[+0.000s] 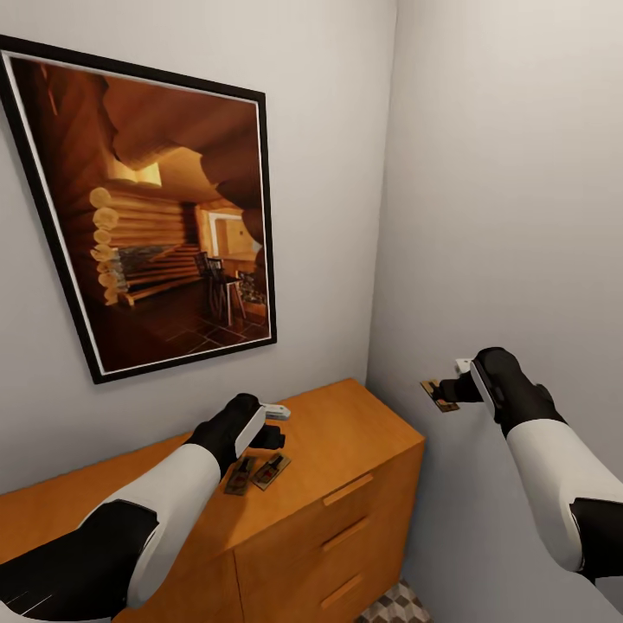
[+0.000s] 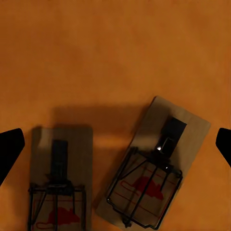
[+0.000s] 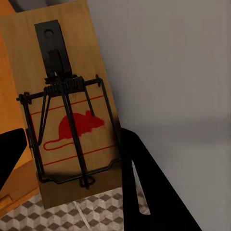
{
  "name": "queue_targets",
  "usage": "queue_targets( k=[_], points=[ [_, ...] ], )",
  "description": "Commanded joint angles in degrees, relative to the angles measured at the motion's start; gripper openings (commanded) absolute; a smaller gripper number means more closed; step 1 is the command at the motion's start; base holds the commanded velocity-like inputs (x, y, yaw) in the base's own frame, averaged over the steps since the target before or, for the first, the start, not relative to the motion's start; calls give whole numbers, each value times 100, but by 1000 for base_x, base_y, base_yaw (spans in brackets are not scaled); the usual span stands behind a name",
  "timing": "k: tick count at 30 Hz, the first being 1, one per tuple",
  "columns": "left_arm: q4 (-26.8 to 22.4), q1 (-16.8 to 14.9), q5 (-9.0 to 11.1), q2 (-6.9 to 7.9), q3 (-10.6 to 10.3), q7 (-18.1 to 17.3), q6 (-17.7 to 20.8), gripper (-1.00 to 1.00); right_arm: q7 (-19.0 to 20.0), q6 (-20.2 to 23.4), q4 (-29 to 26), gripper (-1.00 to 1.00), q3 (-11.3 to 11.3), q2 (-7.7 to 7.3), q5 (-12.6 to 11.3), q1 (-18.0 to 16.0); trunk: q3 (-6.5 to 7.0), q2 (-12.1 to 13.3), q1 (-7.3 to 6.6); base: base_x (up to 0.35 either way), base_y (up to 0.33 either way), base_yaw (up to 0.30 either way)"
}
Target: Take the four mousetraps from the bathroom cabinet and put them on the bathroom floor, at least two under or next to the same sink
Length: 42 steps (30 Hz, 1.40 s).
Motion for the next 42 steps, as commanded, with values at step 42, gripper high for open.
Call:
queue_targets(
  k=[42],
  points=[
    [157, -6, 43, 74, -19, 53, -6, 100, 56, -100, 160, -100, -14, 1, 60, -4, -10, -7, 1, -46, 0, 0]
  ],
)
